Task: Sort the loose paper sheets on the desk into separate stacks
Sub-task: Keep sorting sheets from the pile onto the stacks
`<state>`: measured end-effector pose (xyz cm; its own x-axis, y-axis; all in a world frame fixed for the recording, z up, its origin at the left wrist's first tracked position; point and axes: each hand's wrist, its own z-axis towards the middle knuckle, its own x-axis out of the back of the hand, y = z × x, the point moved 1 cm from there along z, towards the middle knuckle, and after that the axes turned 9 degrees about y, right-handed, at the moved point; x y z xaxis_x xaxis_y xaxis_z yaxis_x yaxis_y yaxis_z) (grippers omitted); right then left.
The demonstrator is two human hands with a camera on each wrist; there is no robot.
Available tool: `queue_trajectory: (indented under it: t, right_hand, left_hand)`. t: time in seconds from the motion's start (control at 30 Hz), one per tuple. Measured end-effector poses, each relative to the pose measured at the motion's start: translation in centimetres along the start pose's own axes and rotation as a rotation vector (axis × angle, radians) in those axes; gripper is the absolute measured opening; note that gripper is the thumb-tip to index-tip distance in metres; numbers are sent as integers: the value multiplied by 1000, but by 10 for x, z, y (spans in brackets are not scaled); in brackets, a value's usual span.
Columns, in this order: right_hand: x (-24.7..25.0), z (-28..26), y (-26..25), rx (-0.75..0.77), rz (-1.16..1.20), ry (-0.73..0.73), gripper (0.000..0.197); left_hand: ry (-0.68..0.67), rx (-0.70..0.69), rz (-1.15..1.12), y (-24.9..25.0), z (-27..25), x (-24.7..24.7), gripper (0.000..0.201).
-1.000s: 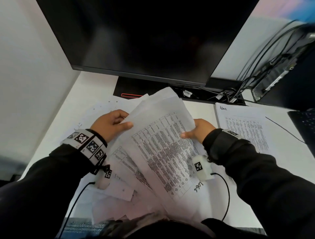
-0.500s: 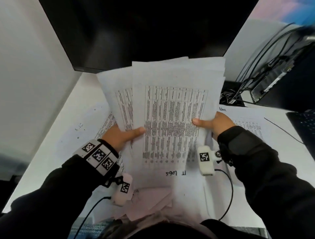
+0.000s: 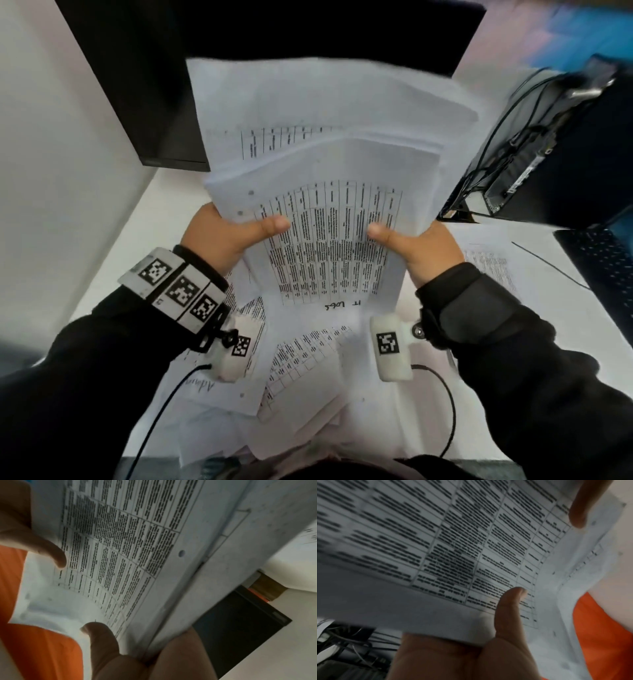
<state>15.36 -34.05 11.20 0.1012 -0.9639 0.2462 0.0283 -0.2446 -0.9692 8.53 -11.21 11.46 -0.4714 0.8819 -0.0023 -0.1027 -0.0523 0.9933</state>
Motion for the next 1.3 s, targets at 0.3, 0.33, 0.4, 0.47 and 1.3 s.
queue_trajectory:
  t: [0.3,0.33,0.4,0.47,1.3]
  right_hand:
    - [-8,-7,19,-33,21,60,18]
    - [-7,-6,14,-22,45,88,21]
    - [-5,-4,3,27,99,154,22]
    - [-4,-3,-6,90,160,188,10]
    - [-11,13,-10,157,198,219,12]
  left_hand:
    - [72,97,-23,-22,-12,-10,34]
    - [102,67,-34,-15,-9,-12,29]
    - [138,-14,-11,3,-6,-15,22]
    - [132,-105,-3,19,-5,-16,18]
    - [213,-26,-26,1,9,-23,30]
